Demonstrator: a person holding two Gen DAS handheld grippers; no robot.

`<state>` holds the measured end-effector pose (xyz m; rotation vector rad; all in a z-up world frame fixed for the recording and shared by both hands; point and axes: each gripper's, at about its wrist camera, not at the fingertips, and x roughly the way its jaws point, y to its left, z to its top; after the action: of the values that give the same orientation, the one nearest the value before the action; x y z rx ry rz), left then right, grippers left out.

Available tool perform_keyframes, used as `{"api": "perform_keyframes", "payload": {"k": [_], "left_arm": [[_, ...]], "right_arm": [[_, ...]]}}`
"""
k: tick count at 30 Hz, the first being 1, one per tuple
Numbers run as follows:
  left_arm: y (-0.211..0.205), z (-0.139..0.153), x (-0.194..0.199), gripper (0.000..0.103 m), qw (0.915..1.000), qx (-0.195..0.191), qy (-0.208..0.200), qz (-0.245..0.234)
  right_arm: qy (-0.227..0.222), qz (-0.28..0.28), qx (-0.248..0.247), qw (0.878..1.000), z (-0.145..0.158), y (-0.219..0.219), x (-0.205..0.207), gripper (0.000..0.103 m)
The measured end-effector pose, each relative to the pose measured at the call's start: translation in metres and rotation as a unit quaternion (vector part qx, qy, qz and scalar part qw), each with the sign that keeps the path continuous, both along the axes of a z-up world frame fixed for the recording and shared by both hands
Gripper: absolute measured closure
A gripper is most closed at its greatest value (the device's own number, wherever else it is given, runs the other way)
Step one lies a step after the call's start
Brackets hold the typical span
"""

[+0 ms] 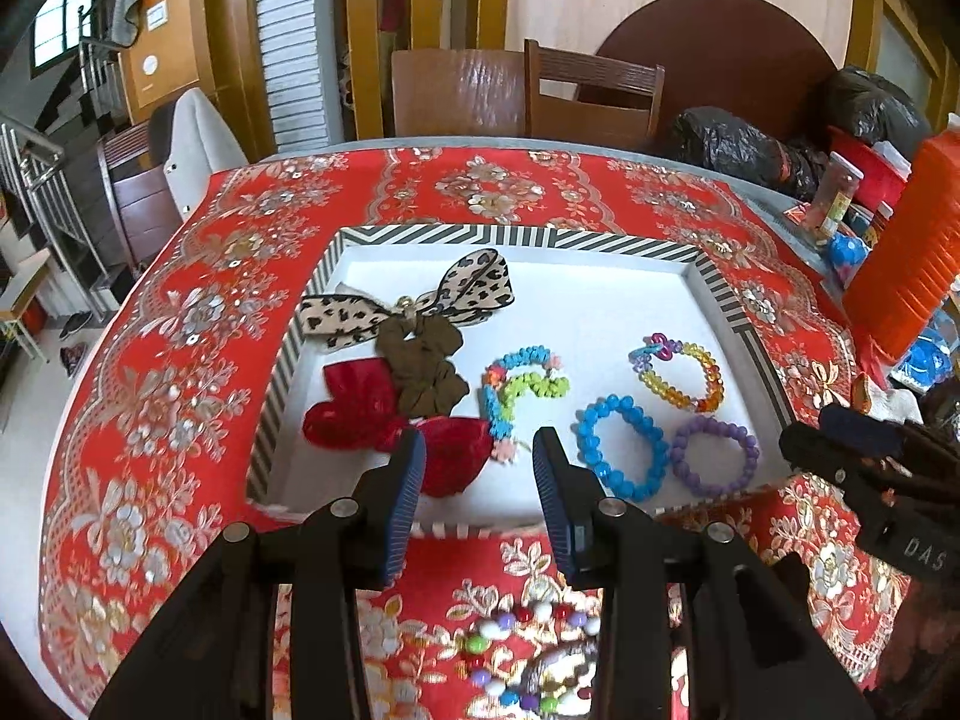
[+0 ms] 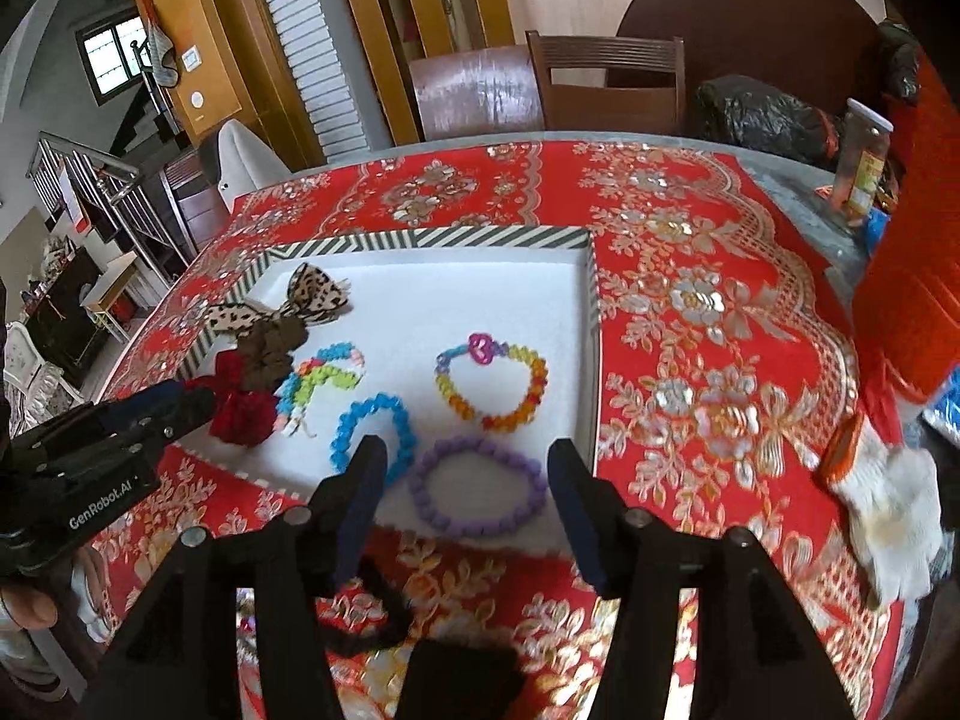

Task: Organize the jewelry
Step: 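Open both tools and move them back toward the remaining jewelry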

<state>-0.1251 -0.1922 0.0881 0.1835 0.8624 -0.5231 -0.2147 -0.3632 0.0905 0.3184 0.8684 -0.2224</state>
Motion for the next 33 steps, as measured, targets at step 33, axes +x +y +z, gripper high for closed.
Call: {"api": "perform_keyframes", "payload": {"k": [33], "left_arm": [[0.048,0.012,-0.056,0.064,0.9997,-0.016,0.002,0.016]], "right_arm": [[-0.009,0.030,-0.008,0.999,0.019,0.044,-0.052,0.039]]}}
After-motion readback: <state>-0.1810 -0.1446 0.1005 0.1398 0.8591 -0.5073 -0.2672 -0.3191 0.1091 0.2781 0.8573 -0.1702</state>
